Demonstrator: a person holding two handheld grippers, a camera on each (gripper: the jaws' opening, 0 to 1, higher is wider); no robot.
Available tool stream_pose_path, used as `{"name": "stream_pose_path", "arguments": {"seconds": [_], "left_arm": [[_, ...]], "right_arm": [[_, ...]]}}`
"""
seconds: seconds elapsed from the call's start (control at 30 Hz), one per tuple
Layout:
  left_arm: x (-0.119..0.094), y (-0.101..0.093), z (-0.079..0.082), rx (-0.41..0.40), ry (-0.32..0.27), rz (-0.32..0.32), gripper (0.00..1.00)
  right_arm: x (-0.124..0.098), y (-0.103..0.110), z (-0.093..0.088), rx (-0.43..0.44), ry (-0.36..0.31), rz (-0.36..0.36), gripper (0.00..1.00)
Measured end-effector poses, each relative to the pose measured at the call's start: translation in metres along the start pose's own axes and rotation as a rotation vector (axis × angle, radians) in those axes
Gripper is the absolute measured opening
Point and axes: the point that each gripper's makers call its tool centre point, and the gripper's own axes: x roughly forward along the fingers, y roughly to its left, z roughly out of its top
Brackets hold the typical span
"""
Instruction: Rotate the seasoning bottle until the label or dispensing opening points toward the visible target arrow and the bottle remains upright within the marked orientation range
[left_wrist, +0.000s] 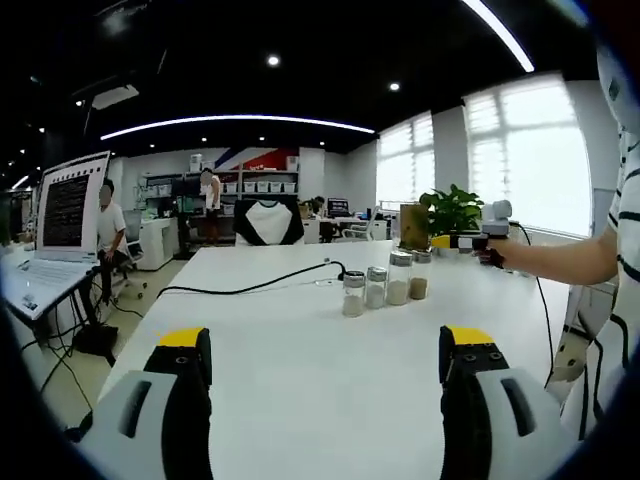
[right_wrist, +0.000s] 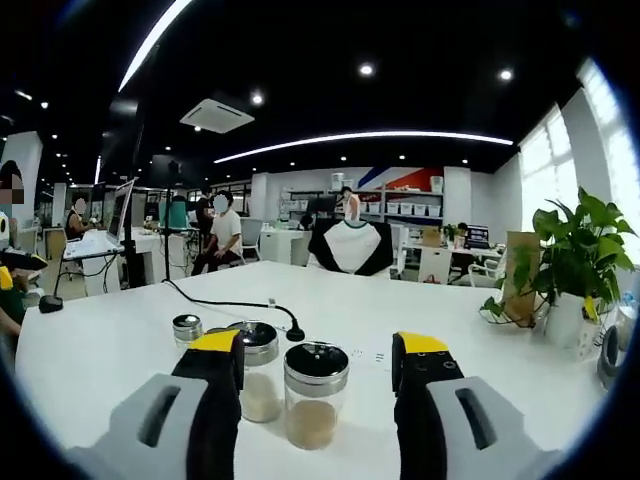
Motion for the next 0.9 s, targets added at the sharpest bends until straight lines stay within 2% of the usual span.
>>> {"name": "stream_pose_path", "arguments": {"seconds": [0.07, 0.23, 0.37, 0.73, 0.9], "left_arm": [[-0.001, 0.0, -0.002, 0.007, 0.008, 0.002, 1.0], [-0.001, 0.001, -0.005, 0.009, 0.019, 0.005, 1.0], [-0.001, 0.001, -0.005, 0.015, 0.024, 0.005, 1.0], [0.0, 0.001, -0.004, 0.029, 0.03, 0.002, 1.0], [-0.002, 0.004, -0.005, 0.054, 0.047, 0.02, 1.0]], "right_arm": [[0.004, -0.003, -0.002, -0.007, 0.001, -0.003, 0.58], [0.013, -0.009, -0.01, 0.04, -0.004, -0.008, 0.57], [0.019, -0.006, -0.018, 0.093, 0.009, 0.027, 0.55], [0.024, -0.005, -0.033, 0.076, 0.042, 0.036, 0.51], [0.026, -0.005, -0.038, 0.074, 0.051, 0.039, 0.49]]}}
